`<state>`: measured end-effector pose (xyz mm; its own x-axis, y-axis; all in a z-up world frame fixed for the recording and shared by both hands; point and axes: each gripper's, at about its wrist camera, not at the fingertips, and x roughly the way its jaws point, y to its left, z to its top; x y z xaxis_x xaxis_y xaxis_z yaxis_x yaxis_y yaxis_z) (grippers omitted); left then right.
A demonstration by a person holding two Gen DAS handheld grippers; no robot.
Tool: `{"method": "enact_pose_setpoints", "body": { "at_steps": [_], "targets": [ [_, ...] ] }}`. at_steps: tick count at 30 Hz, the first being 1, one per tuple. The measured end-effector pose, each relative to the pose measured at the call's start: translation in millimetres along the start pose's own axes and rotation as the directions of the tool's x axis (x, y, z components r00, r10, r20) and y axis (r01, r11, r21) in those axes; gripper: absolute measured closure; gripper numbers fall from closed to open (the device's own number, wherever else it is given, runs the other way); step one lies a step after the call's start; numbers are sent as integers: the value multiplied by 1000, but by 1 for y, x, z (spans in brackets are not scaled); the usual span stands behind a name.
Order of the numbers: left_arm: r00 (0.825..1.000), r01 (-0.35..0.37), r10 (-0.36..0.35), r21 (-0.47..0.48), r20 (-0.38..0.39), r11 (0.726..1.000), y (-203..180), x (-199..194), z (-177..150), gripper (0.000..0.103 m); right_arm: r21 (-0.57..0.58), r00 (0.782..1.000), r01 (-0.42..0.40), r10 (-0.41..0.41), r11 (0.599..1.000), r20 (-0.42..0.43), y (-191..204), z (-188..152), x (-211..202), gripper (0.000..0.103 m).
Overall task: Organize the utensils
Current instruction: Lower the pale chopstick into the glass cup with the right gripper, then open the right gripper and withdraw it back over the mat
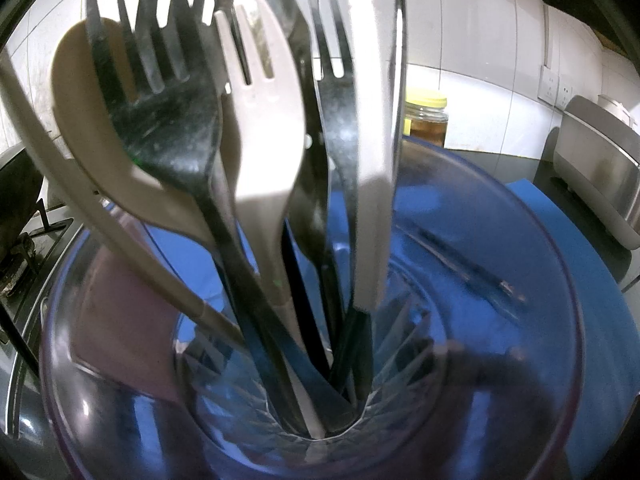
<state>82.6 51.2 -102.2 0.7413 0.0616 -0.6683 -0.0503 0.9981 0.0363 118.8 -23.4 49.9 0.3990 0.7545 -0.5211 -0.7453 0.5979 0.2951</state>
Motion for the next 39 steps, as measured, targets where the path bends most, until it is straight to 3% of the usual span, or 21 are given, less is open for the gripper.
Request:
{"method": "enact_pose_setpoints", "body": {
  "at_steps": [11, 16, 26, 32, 39],
  "targets": [
    [1000, 0, 0, 0, 0, 1000, 0, 0, 0, 23, -2, 998, -7, 7, 1000, -55, -1, -2, 9, 95],
    [1000, 2, -2, 2, -2, 1000, 1, 0, 1, 23, 0, 998, -8, 8, 1000, -68, 0, -3, 11, 82],
    [1000, 2, -2, 2, -2, 1000, 1, 0, 1, 23, 34, 1000, -27, 27, 999, -5, -4, 0, -5, 75],
    [1000, 2, -2, 2, -2, 1000, 1, 0, 1, 23, 78, 999, 24, -26, 997, 25, -23, 3, -19, 71],
    [1000, 2, -2, 2, -2, 1000, 1, 0, 1, 23, 143, 994, 114, -113, 983, -13, -57, -8, -24, 71]
  ]
}}
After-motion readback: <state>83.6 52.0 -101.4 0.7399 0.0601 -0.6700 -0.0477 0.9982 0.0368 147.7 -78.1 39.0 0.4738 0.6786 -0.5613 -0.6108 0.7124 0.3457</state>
